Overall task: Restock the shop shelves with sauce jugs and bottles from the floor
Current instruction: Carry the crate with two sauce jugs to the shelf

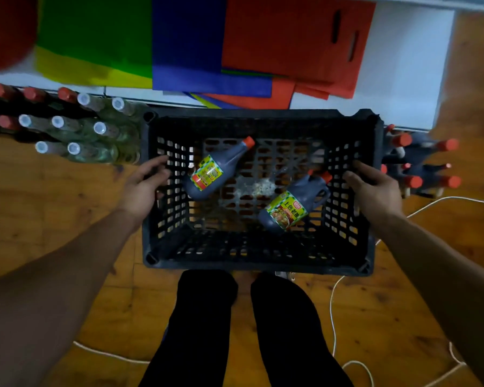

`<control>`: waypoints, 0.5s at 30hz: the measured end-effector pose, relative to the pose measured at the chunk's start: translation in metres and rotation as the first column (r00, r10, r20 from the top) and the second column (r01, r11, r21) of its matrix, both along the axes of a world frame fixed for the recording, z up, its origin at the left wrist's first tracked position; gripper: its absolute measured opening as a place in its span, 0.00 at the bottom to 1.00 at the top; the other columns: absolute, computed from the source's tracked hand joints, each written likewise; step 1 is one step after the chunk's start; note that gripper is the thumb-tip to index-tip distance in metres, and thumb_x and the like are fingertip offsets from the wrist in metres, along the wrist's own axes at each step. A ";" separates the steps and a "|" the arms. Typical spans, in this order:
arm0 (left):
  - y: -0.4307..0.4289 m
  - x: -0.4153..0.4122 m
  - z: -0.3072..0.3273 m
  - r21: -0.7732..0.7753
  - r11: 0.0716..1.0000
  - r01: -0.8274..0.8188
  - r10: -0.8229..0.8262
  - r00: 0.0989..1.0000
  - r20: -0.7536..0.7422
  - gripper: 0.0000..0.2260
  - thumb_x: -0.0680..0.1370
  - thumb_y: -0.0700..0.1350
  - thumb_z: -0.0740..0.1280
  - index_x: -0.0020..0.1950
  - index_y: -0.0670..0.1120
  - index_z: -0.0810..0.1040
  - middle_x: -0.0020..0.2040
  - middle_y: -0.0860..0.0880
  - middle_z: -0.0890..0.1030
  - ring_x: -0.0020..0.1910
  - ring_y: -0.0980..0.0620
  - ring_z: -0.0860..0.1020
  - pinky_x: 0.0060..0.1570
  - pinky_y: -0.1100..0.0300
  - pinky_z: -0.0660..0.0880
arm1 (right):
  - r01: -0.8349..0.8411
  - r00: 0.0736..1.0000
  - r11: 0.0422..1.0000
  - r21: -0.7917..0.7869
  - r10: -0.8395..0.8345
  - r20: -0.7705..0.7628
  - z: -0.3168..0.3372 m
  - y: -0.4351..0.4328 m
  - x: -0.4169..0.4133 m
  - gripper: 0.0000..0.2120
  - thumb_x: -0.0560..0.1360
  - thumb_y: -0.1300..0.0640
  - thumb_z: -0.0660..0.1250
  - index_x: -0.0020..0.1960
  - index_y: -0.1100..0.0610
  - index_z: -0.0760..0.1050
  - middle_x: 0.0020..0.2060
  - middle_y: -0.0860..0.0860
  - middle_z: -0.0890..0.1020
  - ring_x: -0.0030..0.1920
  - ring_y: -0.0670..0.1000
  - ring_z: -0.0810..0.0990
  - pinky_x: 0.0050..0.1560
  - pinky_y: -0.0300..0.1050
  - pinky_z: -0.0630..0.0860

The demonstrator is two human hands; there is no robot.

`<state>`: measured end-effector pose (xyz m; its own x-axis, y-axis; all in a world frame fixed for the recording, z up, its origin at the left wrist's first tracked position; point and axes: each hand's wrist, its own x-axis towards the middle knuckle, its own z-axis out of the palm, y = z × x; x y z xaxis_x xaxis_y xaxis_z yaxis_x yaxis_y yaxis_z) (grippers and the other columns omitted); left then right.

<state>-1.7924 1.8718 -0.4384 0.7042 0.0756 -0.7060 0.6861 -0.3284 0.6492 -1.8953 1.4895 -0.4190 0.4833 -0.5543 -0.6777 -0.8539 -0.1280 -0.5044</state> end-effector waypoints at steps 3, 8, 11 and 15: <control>-0.004 0.009 -0.018 0.017 1.000 0.012 -0.012 1.000 0.001 0.14 0.80 0.42 0.63 0.64 0.52 0.76 0.53 0.50 0.77 0.44 0.58 0.75 0.44 0.61 0.71 | 0.012 1.000 1.000 -0.002 -0.012 0.001 -0.021 -0.002 0.005 0.23 0.70 0.43 0.69 0.64 0.46 0.76 0.58 0.48 0.82 0.58 0.48 0.80 0.63 0.51 0.75; -0.008 0.026 -0.042 0.027 0.999 0.037 -0.038 0.999 0.007 0.12 0.79 0.43 0.64 0.61 0.54 0.77 0.55 0.49 0.78 0.48 0.55 0.75 0.45 0.60 0.72 | 0.058 0.998 0.998 0.020 -0.059 0.024 -0.052 -0.003 0.019 0.21 0.74 0.47 0.70 0.65 0.48 0.75 0.60 0.51 0.80 0.58 0.50 0.79 0.63 0.49 0.75; -0.013 0.037 -0.051 0.032 0.999 0.041 -0.042 0.999 0.030 0.12 0.79 0.42 0.64 0.60 0.53 0.77 0.51 0.51 0.79 0.46 0.56 0.75 0.44 0.61 0.71 | 0.087 0.996 0.995 0.040 -0.088 0.028 -0.063 -0.003 0.026 0.21 0.75 0.49 0.69 0.67 0.50 0.74 0.60 0.50 0.81 0.58 0.49 0.79 0.62 0.47 0.76; -0.019 0.047 -0.060 0.030 0.999 0.042 -0.044 0.998 0.047 0.11 0.79 0.41 0.63 0.59 0.54 0.76 0.46 0.55 0.78 0.43 0.58 0.74 0.43 0.62 0.70 | 0.109 0.993 0.994 0.033 -0.110 0.038 -0.071 -0.001 0.027 0.20 0.76 0.51 0.68 0.68 0.52 0.74 0.58 0.48 0.79 0.58 0.47 0.77 0.61 0.41 0.74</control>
<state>-1.7458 1.8526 -0.4983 0.7398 0.0645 -0.6698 0.6397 -0.3759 0.6704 -1.8684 1.4884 -0.4895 0.4481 -0.5842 -0.6767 -0.8410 -0.0188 -0.5407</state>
